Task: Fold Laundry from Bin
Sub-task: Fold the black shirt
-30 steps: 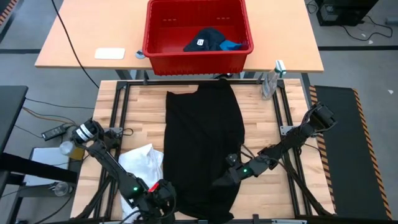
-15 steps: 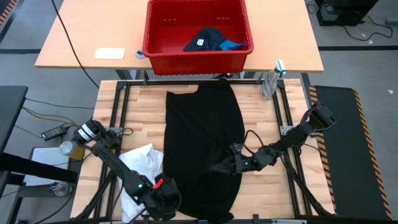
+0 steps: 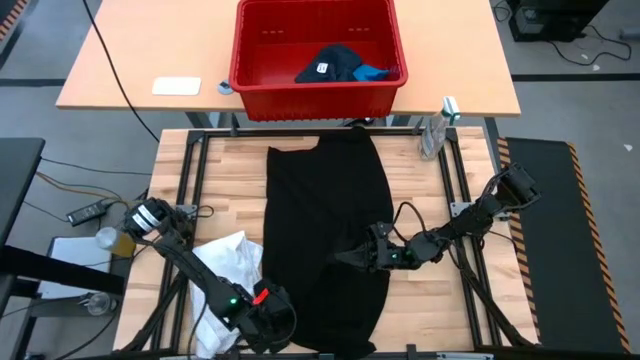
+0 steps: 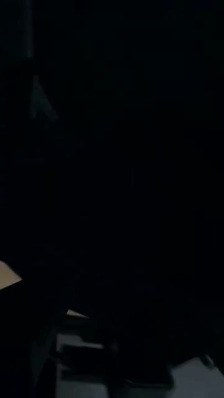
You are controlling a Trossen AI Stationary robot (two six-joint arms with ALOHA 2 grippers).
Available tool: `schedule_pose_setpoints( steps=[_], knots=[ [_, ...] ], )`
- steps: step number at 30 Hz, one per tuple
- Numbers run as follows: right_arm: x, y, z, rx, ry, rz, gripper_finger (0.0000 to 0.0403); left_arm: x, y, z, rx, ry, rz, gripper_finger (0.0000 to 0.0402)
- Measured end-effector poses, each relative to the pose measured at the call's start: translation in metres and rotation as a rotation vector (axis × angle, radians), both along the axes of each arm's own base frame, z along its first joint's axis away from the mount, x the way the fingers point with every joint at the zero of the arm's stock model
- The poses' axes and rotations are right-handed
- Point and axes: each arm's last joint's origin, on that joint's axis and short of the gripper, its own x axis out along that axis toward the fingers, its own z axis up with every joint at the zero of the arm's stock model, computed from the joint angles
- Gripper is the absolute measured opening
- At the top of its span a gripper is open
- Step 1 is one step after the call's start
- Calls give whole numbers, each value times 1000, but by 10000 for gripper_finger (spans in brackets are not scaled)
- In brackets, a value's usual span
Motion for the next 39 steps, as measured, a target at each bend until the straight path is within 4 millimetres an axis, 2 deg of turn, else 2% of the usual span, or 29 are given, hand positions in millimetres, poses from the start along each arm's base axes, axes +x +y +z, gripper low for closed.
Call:
schedule_pose_setpoints(
  steps=[5, 9, 12, 16, 18, 21, 28, 35, 39],
  knots=[
    [1, -1, 0, -3, -4, 1, 7, 7, 12, -2, -5, 29, 78, 267],
    [1, -1, 0, -6, 1, 2, 7, 12, 20, -3, -19, 49, 114, 228],
    [1, -1, 0, -7, 1, 4, 7, 15, 24, -3, -38, 54, 144, 163],
    [1, -1, 0, -17, 2, 4, 7, 17, 25, -2, -77, 54, 157, 40],
    [1, -2, 0, -9, -1, 29, 7, 14, 22, 0, -119, 82, 152, 14],
    [3, -2, -1, -32, 1, 137, 7, -1, 14, 11, -177, 107, 153, 12],
    [5, 0, -13, -63, 112, 335, 7, -50, -11, 39, -288, 139, 166, 3],
    [4, 4, -22, -101, 189, 494, 7, -83, -34, 41, -378, 181, 171, 3],
    [2, 6, -32, -126, 295, 596, 7, -97, -38, 39, -351, 223, 166, 3]
  ],
)
